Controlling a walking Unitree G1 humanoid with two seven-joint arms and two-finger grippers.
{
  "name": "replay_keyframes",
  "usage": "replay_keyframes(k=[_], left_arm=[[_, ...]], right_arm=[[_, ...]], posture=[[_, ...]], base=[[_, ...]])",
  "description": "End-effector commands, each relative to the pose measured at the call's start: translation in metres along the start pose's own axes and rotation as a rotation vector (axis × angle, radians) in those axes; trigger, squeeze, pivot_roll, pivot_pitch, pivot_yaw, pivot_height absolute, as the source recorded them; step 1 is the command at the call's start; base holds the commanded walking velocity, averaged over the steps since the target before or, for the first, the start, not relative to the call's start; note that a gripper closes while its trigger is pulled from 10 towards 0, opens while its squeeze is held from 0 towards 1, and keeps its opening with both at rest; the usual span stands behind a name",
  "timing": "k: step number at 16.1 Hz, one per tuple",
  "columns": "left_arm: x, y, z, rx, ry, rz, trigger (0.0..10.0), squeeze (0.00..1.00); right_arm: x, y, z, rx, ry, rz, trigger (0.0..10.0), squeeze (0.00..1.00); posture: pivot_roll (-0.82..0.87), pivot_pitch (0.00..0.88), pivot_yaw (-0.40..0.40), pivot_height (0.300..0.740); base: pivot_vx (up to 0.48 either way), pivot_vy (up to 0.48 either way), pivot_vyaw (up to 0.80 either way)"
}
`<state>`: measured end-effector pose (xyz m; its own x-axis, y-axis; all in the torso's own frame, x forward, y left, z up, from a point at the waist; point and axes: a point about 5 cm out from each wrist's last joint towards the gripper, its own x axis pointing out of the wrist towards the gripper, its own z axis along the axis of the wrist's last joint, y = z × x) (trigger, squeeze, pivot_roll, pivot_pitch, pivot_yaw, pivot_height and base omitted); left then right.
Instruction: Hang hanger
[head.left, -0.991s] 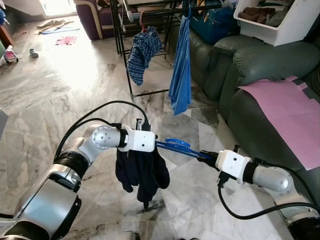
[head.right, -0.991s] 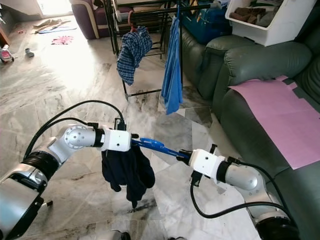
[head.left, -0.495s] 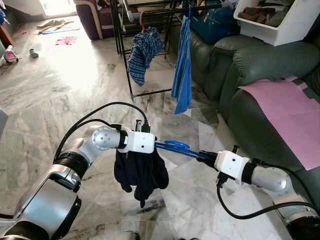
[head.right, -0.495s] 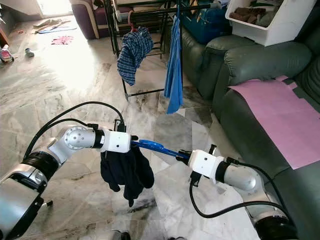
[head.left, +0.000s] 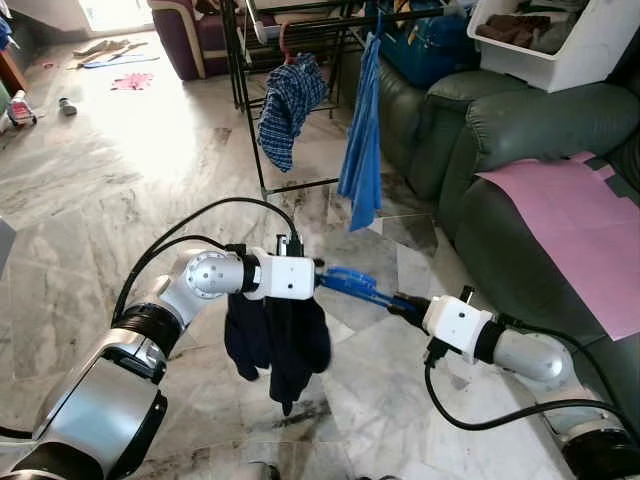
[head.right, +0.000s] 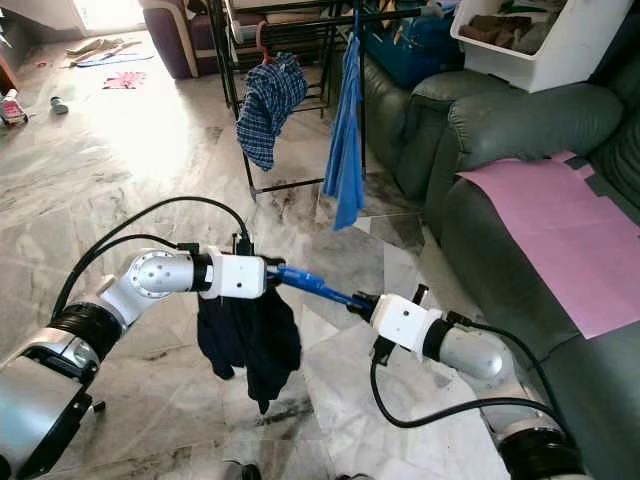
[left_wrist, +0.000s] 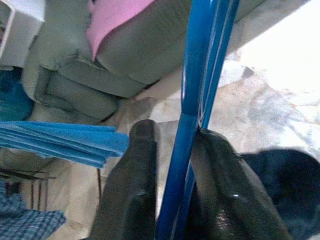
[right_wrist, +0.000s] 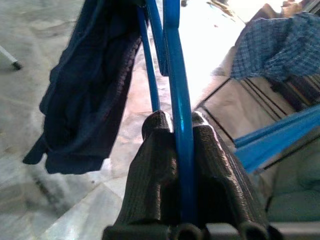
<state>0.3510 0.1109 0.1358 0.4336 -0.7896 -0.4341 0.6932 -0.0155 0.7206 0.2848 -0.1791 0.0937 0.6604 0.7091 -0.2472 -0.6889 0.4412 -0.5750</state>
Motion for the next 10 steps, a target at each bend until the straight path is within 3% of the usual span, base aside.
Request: replay_keyframes(k=[1,5,7,8,9,10], left_arm=[[0.000,0.014,0.012,0.051,-0.059,0.048,10.0,1.00],[-0.001,0.011,0.014,0.078,-0.077,0.038,10.0,1.00],[-0.004,0.012,0.009,0.083,-0.042,0.101,10.0,1.00],[-0.006,0.015,0.007,0.060,-0.035,0.159,10.0,0.85],[-0.007,0.016,0.006,0.046,-0.034,0.191,10.0,0.85],[-0.010,0.019,0.003,0.028,-0.018,0.262,10.0,0.60]], right_arm=[[0.006,-0.006,0.008,-0.019,-0.046,-0.040,10.0,0.00],[0.012,-0.003,0.007,-0.008,-0.049,-0.054,10.0,0.00],[0.014,-0.008,0.005,-0.007,-0.036,-0.123,10.0,0.00],[0.015,-0.011,0.004,0.002,-0.027,-0.162,10.0,0.00],[0.016,-0.012,0.003,0.009,-0.024,-0.182,10.0,0.00],[0.017,-0.016,0.001,0.019,-0.004,-0.238,10.0,0.00]], posture=[[0.02,0.082,0.021,0.740],[0.03,0.078,0.022,0.740],[0.03,0.076,0.026,0.740],[0.03,0.076,0.026,0.740],[0.03,0.076,0.027,0.740],[0.03,0.076,0.027,0.740]], base=[[0.000,0.000,0.00],[0.000,0.000,0.00],[0.000,0.000,0.00],[0.000,0.000,0.00],[0.000,0.000,0.00],[0.000,0.000,0.00]])
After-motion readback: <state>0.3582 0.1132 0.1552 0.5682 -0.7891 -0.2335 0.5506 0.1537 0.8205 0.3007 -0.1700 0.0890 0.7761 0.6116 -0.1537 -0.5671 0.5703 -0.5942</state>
